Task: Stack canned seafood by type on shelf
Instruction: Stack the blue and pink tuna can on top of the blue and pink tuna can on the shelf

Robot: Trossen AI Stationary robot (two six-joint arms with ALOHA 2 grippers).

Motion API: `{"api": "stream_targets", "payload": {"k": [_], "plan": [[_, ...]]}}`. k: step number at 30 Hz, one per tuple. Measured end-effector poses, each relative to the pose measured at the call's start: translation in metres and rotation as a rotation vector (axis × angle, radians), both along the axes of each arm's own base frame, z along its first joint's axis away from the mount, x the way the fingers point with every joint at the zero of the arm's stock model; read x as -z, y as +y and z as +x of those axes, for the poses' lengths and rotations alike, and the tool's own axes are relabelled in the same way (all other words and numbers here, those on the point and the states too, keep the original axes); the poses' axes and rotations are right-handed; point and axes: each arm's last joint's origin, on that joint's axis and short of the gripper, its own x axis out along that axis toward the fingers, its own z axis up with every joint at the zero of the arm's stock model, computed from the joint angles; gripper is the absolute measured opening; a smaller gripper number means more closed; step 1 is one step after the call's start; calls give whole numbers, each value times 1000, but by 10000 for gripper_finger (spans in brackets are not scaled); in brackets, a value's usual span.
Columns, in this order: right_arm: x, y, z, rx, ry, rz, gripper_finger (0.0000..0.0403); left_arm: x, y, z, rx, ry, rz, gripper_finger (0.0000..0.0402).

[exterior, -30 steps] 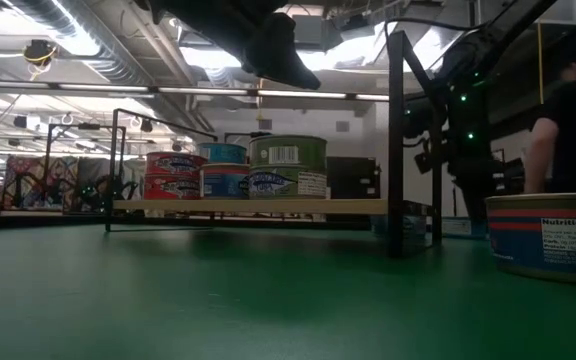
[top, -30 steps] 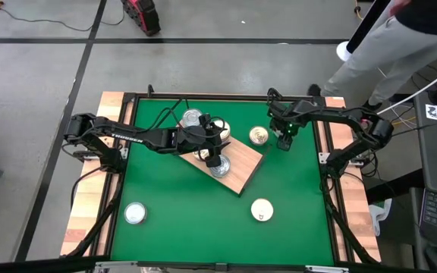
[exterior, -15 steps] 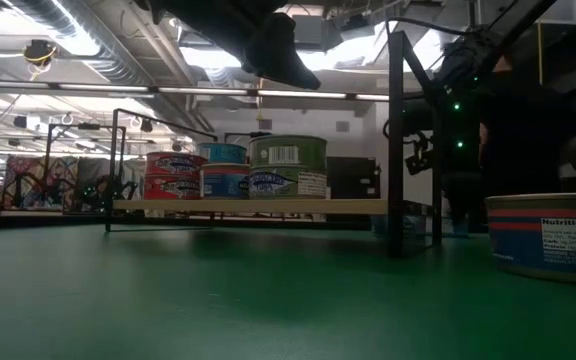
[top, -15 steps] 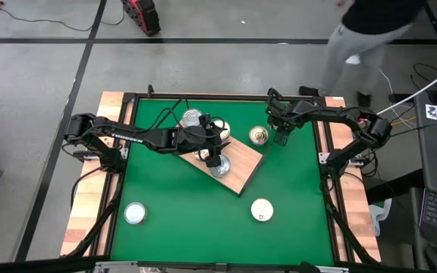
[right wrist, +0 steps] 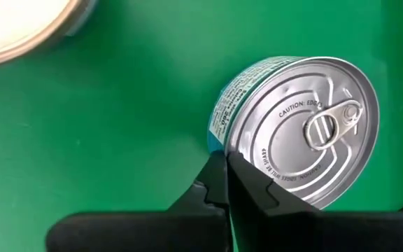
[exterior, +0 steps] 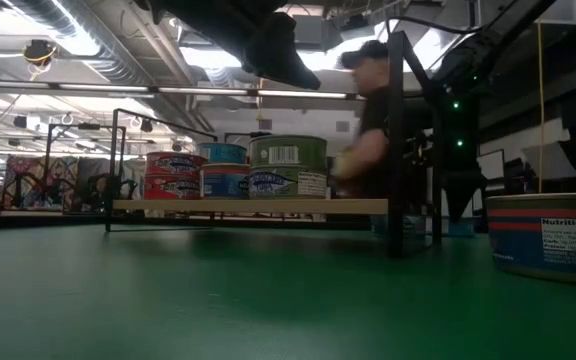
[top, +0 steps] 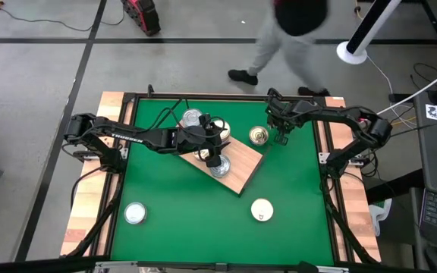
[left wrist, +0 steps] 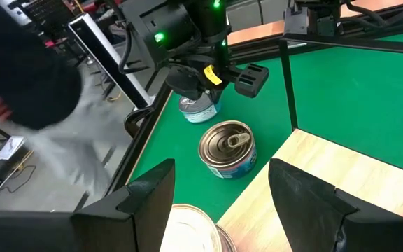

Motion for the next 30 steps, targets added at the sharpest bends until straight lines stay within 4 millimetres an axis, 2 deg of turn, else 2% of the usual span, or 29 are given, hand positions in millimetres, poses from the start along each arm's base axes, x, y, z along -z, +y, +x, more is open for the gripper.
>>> {"api": "stream_targets", "payload": {"k": [6, 18, 30], "plan": [[-10, -1, 4, -7, -10, 57, 1, -1, 0, 1, 1, -13, 3, 227], [-39, -3, 18, -39, -145, 209, 1, -1, 0, 1, 1, -13, 4, 227], [-75, -13, 32, -59, -250, 159, 0, -4, 0, 1, 2, -39, 5, 227]]}}
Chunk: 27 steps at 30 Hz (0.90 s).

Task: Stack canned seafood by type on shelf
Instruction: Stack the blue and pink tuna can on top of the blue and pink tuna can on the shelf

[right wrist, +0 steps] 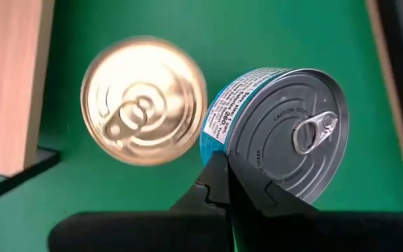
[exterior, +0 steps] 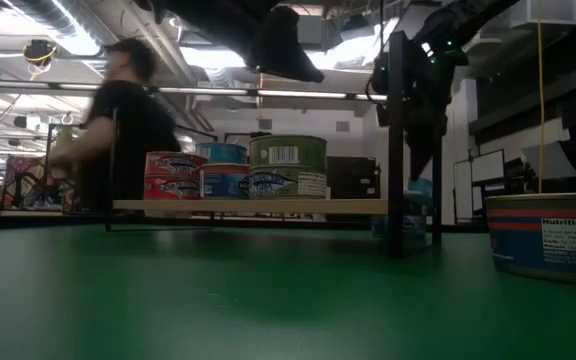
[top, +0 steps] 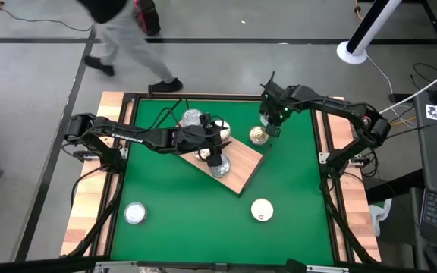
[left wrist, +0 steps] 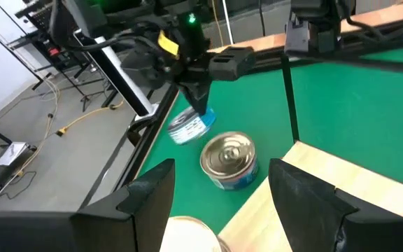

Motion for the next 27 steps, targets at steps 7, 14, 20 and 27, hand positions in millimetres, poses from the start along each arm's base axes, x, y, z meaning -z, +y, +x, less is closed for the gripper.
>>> {"api": "stream_targets", "payload": {"k": [7, 14, 20, 27], "plan": [[-24, -6, 8, 0, -69, -50, 0, -5, 0, 2, 15, -32, 41, 227], [-51, -9, 16, -25, -182, -51, 0, -5, 0, 2, 22, -25, 62, 227], [-71, -10, 21, -68, -271, -58, 0, -8, 0, 0, 17, -21, 86, 227], [-81, -2, 35, -150, -343, -121, 0, -22, 1, -9, -25, -42, 117, 227]]}}
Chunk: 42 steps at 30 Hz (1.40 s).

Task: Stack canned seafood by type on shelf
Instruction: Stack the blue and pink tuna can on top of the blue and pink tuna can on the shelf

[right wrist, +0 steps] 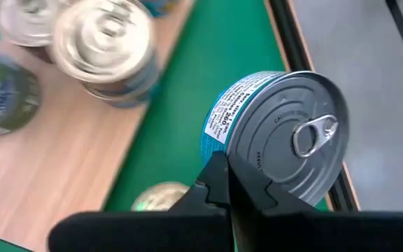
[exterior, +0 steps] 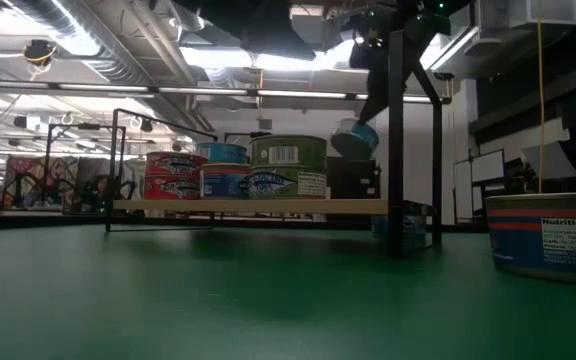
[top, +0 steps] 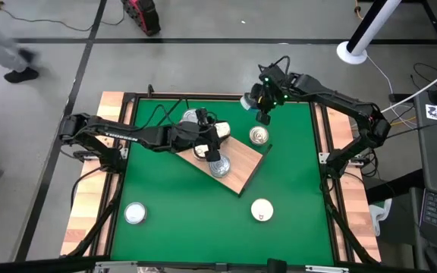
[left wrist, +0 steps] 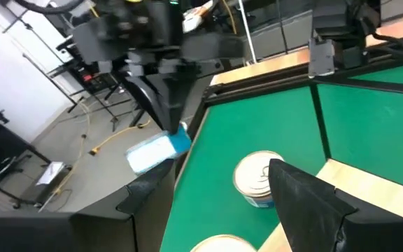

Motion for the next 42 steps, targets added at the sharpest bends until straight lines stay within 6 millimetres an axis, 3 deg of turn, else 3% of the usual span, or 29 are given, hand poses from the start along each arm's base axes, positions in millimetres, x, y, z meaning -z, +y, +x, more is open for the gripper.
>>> {"api": "stream_targets", "payload": {"k": [8, 15, 25, 33, 42], "plan": [[-5, 26, 27, -143, -89, -83, 0, -24, -5, -25, -56, -7, 14, 227], [-11, 51, 46, -261, -179, -157, 0, -33, -8, -44, -56, 29, -13, 227], [-14, 79, 58, -365, -217, -180, 0, -21, -8, -49, 3, 268, 133, 227], [-14, 94, 62, -410, -221, -175, 0, -20, -8, -48, 53, 340, 249, 227], [-14, 97, 62, -420, -223, -171, 0, -7, -11, -37, 135, 452, 364, 227]]}}
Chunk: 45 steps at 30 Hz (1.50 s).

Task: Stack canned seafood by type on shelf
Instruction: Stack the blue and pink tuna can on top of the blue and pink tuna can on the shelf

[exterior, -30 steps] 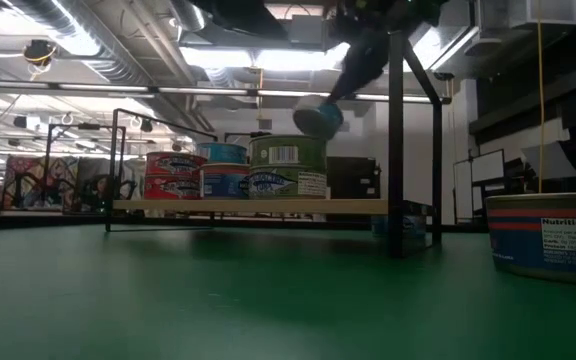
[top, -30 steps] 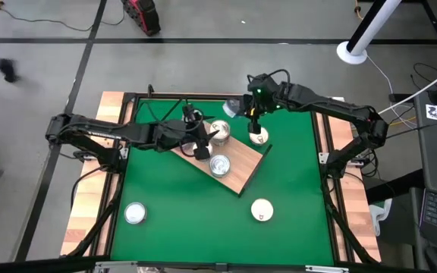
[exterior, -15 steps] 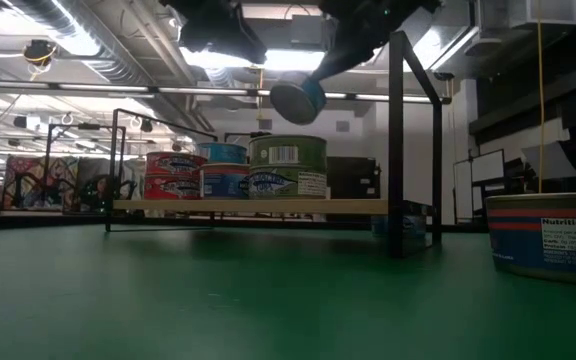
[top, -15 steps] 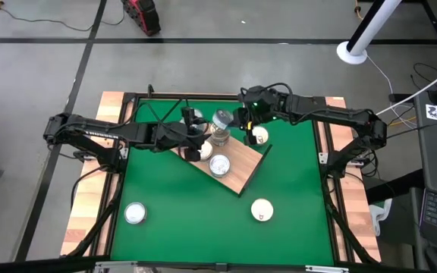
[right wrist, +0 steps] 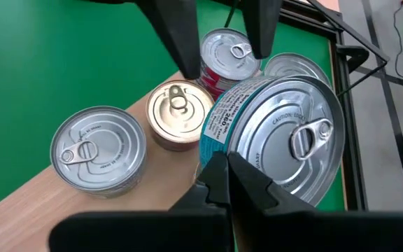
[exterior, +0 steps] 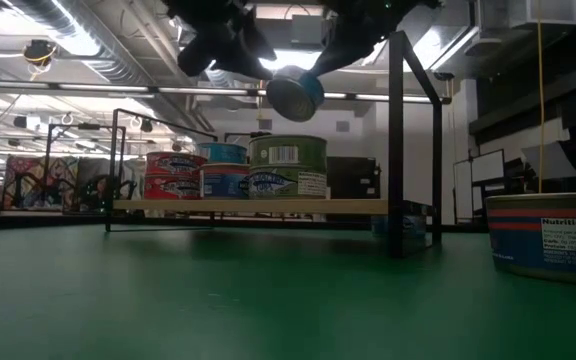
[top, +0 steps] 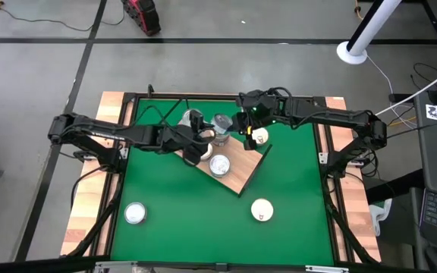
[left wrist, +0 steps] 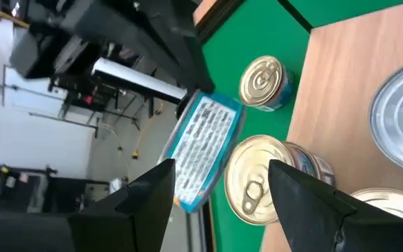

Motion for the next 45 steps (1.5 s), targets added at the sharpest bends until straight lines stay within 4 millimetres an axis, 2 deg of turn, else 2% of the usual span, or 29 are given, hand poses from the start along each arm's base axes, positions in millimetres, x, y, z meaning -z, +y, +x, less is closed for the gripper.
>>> {"api": "stream_targets", "payload": {"k": [10, 20, 45], "plan": [[0, 0, 0, 0, 1, 1, 0, -7, -4, 7, 50, -50, 91, 227], [0, 0, 0, 1, 2, 1, 0, 0, -4, 11, 90, 27, 167, 227], [1, 0, 0, 0, 5, 2, 0, 7, 23, 15, 88, 95, 204, 227]]}}
